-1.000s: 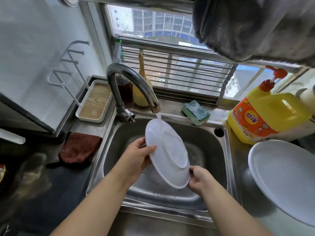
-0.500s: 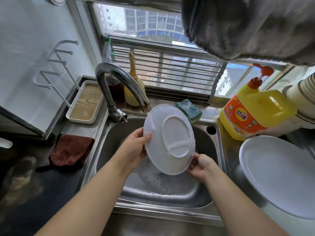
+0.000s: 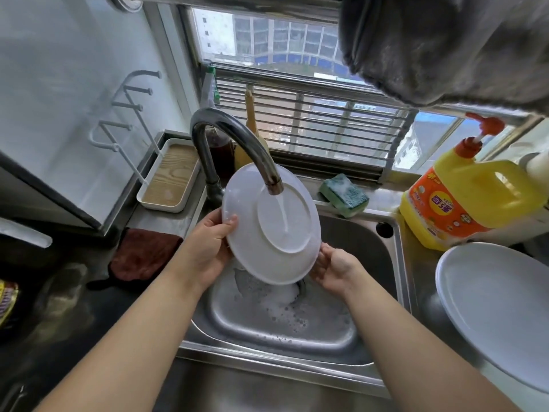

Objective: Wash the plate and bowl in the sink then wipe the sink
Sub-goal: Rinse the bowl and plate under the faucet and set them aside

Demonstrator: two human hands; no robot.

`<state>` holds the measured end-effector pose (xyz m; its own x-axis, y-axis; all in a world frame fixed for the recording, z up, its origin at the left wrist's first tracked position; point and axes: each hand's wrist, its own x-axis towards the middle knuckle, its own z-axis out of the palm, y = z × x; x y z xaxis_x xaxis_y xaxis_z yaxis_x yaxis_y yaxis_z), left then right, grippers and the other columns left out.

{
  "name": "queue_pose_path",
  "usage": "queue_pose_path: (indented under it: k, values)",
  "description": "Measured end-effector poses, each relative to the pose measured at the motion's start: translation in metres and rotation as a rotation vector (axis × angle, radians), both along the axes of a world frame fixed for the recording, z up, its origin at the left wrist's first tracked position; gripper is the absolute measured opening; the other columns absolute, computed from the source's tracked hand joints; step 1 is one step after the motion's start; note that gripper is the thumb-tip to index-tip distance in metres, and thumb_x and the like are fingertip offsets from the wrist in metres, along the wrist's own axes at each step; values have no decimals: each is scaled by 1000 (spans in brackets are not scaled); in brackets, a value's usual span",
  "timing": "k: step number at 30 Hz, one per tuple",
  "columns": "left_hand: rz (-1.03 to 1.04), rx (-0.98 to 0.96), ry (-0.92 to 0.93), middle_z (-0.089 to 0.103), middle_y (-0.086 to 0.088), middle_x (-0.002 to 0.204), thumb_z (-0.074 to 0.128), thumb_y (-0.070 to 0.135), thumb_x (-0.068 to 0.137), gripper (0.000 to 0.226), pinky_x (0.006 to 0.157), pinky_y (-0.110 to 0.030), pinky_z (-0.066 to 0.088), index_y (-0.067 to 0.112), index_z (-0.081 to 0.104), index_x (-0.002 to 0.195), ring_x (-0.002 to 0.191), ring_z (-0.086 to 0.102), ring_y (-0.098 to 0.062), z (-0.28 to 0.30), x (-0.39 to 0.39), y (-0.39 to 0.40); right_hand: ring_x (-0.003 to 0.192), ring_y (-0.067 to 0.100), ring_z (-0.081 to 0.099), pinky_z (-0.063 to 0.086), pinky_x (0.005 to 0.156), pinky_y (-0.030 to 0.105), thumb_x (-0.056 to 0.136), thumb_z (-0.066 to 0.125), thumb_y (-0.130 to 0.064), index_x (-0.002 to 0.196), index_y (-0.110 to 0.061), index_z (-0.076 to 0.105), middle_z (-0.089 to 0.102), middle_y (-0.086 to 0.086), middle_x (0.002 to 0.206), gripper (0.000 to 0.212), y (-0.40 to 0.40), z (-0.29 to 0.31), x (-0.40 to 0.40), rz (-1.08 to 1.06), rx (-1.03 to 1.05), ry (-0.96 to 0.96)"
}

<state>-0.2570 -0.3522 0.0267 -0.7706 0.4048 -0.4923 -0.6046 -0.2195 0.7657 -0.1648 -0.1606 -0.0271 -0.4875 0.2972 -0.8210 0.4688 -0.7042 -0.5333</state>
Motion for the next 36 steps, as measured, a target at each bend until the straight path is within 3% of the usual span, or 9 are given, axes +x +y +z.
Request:
queue_pose_path:
  k: [5,8,12,17,21,28,33,36]
  values:
    - [74,8,12,70,-9,102,43,3,96,28,79,-31,58,11,63,114,96,64,-23,-5,8,-24,46,9,57,45,61,25,101,35,-16,86,-18,65,55,-6,44,33,-14,-6,-3,38,-61,16]
    - [156,20,-6,72,-6,94,43,2,96,27,67,-26,59,11,61,114,89,66,-19,-10,19,-35,65,14,60,51,69,30,101,34,-14,104,-16,66,61,-3,57,32,-21,-11,2,60,-148,52]
    - [222,62,-43,75,0,80,42,2,96,26,58,-24,58,15,62,107,73,71,-11,-15,24,-38,68,17,66,58,60,30,101,32,-9,119,-7,60,70,4,77,34,-22,-9,3,17,-219,143]
    - [224,133,-82,75,-1,81,41,3,97,27,59,-29,59,18,64,103,72,72,-12,-11,13,-24,64,16,67,57,54,27,101,31,-8,113,-7,59,71,7,73,30,-7,11,-12,-89,-210,258]
    - [225,177,-107,75,-2,80,43,3,97,26,69,-33,60,17,65,97,74,71,-13,-7,4,-8,83,20,64,58,65,33,102,30,-9,123,-7,55,68,9,95,33,9,24,-20,-101,-167,284]
    - [133,217,-113,75,-3,90,42,2,96,28,67,-31,60,16,64,107,82,71,-15,-12,7,1,83,21,64,58,57,30,100,35,-7,132,-10,52,66,11,101,36,21,19,-7,-164,-136,262]
    - [34,118,-176,74,-6,87,42,0,94,27,64,-28,60,12,63,108,75,72,-16,-31,27,-21,82,22,63,55,59,35,101,38,-11,125,-12,54,65,11,99,29,13,6,10,-122,-88,169]
    - [-75,-45,-242,73,-10,84,46,-2,93,21,61,-29,60,6,61,106,73,71,-21,-48,40,-31,80,22,59,49,66,37,102,35,-15,126,-3,52,62,11,94,31,8,-4,18,-115,-10,55]
